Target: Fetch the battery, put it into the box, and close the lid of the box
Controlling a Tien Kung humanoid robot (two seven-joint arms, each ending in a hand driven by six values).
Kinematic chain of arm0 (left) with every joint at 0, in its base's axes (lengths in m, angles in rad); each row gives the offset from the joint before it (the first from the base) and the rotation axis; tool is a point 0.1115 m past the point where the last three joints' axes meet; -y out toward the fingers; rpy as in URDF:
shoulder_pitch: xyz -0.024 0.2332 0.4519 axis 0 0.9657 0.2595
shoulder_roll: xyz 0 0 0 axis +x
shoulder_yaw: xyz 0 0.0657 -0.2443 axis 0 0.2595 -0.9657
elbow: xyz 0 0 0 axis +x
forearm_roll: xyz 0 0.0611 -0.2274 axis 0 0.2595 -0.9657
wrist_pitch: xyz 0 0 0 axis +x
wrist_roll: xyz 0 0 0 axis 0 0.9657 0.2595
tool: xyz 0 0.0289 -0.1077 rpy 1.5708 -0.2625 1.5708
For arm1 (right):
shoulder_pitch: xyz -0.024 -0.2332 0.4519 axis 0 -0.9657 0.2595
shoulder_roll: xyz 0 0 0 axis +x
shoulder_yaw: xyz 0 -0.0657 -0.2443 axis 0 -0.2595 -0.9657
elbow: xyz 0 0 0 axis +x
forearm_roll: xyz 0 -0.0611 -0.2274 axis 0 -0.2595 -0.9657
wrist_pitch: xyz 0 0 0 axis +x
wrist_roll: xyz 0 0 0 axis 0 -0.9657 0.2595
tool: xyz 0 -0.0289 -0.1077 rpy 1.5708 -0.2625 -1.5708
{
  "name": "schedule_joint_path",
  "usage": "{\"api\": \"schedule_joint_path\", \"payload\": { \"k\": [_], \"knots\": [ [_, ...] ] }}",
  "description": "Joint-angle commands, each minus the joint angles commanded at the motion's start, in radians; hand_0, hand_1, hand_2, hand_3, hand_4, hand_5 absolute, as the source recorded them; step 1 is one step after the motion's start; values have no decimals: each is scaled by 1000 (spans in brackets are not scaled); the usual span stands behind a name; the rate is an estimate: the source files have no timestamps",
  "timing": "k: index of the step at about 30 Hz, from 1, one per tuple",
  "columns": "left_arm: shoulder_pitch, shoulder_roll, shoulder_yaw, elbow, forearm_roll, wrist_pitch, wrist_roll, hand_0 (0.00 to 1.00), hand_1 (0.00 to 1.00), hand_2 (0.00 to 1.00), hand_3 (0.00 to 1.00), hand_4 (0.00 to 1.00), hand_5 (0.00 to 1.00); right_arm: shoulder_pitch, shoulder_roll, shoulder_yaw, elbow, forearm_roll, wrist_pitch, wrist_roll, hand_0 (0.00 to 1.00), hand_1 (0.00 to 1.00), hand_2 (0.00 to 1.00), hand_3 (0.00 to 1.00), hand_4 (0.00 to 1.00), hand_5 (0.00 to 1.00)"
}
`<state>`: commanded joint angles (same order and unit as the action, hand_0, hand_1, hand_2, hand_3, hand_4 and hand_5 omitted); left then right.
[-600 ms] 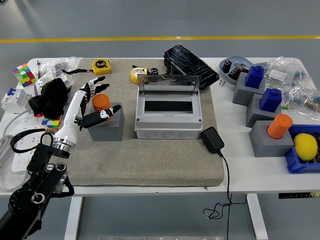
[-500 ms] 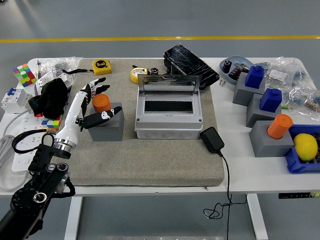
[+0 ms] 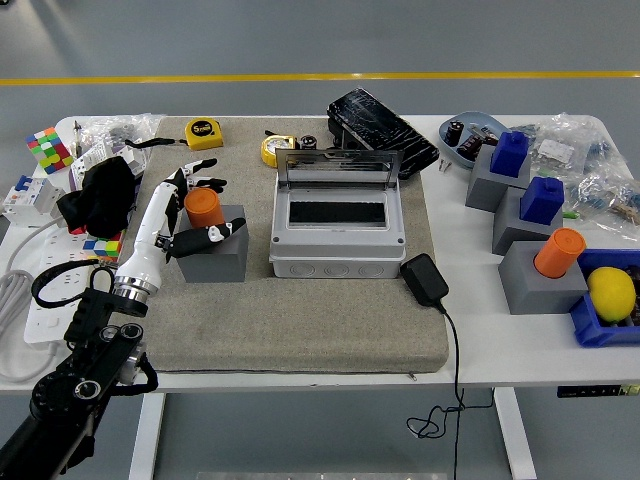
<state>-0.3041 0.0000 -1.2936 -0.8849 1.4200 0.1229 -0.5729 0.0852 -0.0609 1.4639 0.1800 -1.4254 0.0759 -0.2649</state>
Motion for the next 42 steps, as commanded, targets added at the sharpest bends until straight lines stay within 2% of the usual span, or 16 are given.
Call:
{"api": "schedule_joint_path", "payload": {
  "k": [5,6,11,12,17,18,23,24,27,35,40,42],
  "knots": [
    [-12,0,1,27,-40,-12,-13,468,424,407,614,871,2,1,-1,-9,0,3,3,-1,749,714,724,724,998,544],
    [-14,0,0,31,-44,-14,-14,404,356,346,447,788,2,1,-2,-9,0,2,4,-1,749,714,724,724,998,545],
    [-24,0,-4,47,-65,-28,-21,404,356,346,447,788,2,0,-3,-14,0,0,6,-2,749,714,724,724,998,545],
    [-25,0,-4,50,-69,-32,-20,309,311,288,376,688,2,1,-3,-16,0,0,6,-2,748,714,725,724,998,544],
    [-29,0,1,58,-79,-38,-23,309,311,288,376,688,2,2,-3,-23,0,9,5,1,748,714,725,724,998,544],
    [-29,0,1,58,-80,-38,-24,240,264,274,361,610,2,2,-3,-22,0,9,4,1,749,715,725,724,998,544],
    [-31,0,2,56,-82,-39,-28,240,264,274,361,610,2,0,-2,-21,0,8,4,1,749,715,725,724,998,544],
    [-31,0,2,55,-82,-39,-29,213,217,249,340,571,2,-1,-2,-20,0,8,4,0,750,715,724,723,998,544],
    [-30,0,4,51,-83,-37,-36,213,217,249,340,571,2,-2,-1,-16,0,5,4,-1,750,715,724,723,998,544],
    [-30,0,17,25,-81,-36,-44,211,198,233,326,550,2,-3,0,-20,0,10,3,2,749,715,724,724,998,544],
    [-25,0,42,-30,-73,-36,-36,215,190,226,323,537,2,-3,1,-21,0,15,1,4,749,714,725,724,998,544],
    [-27,0,62,-77,-55,-36,-23,213,183,221,319,516,2,-3,1,-18,0,15,0,4,750,714,724,724,998,544]
  ]
}}
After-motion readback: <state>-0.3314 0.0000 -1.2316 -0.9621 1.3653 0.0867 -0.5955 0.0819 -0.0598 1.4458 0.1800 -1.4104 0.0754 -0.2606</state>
